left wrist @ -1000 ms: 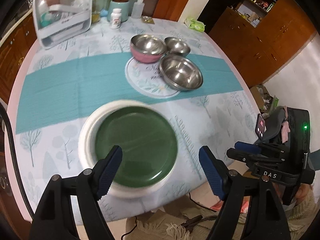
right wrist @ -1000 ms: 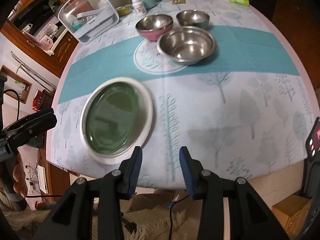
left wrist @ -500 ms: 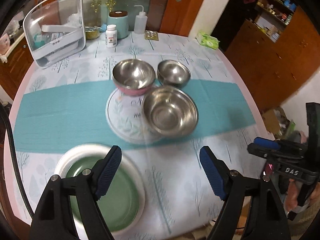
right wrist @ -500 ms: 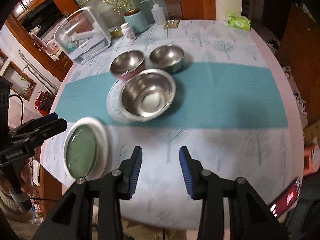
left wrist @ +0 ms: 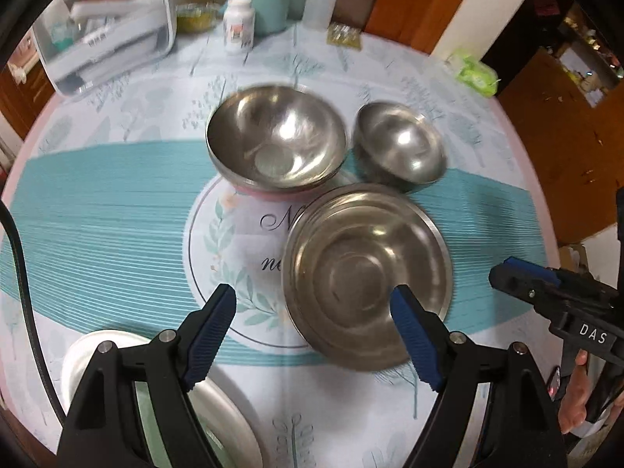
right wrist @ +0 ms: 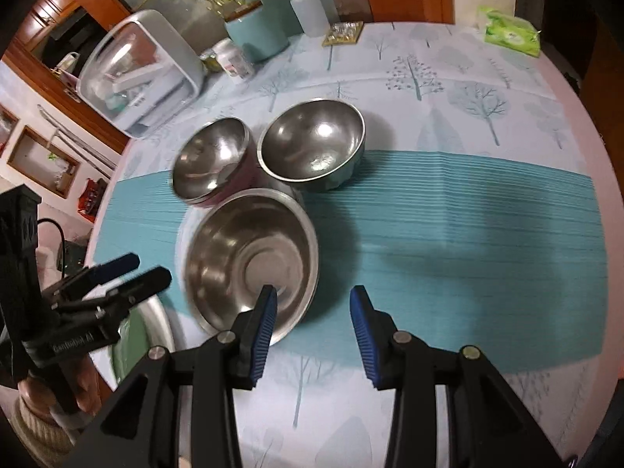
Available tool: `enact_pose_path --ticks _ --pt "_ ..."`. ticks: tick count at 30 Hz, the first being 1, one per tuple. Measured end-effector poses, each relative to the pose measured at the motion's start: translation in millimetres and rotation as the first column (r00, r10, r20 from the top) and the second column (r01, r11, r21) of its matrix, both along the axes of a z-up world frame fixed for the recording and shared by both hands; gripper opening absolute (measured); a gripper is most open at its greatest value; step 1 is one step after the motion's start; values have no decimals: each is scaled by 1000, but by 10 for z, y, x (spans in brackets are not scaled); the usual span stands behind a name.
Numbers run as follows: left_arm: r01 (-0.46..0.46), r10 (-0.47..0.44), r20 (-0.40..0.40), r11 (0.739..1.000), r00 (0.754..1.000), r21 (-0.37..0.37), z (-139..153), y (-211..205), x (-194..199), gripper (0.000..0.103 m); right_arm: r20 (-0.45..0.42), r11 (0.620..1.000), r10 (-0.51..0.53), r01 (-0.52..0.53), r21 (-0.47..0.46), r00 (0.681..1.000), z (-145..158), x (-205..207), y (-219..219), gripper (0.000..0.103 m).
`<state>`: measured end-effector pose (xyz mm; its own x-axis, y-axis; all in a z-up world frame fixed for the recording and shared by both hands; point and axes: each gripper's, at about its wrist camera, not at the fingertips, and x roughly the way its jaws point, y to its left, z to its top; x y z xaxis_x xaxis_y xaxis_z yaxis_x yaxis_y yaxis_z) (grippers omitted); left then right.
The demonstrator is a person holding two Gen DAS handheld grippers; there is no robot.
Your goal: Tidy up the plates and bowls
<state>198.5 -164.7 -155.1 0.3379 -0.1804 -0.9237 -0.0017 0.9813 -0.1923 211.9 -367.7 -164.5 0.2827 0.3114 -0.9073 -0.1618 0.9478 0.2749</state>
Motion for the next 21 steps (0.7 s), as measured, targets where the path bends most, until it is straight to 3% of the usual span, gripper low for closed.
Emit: enact_pose_path --ticks 6,11,14,16,19,20,21 --pt "-15 14 -65 1000 998 -10 -375 16 173 80 -38 1000 0 -1 -25 999 -284 191 95 39" --pt "-28 25 -71 999 997 -43 -496 24 237 77 -53 1000 -5 4 -26 999 -409 236 103 39" --pt "-26 22 -74 998 997 -51 -542 7 271 65 -72 1000 -1 -1 -21 997 -472 255 106 39" --pt "-27 23 -87 998 996 -55 -570 -11 279 42 -78 1000 -7 6 -13 997 -500 254 94 36" --pt "-47 40 -108 996 993 -69 -634 -2 287 18 -104 999 -3 7 37 995 -552 248 88 16" --pt "-56 48 -109 996 993 -71 -644 10 281 14 -109 999 -4 8 41 994 -558 244 95 9" --pt "-63 55 -109 996 992 -70 -650 30 276 11 -106 999 -10 13 31 994 -553 234 99 9"
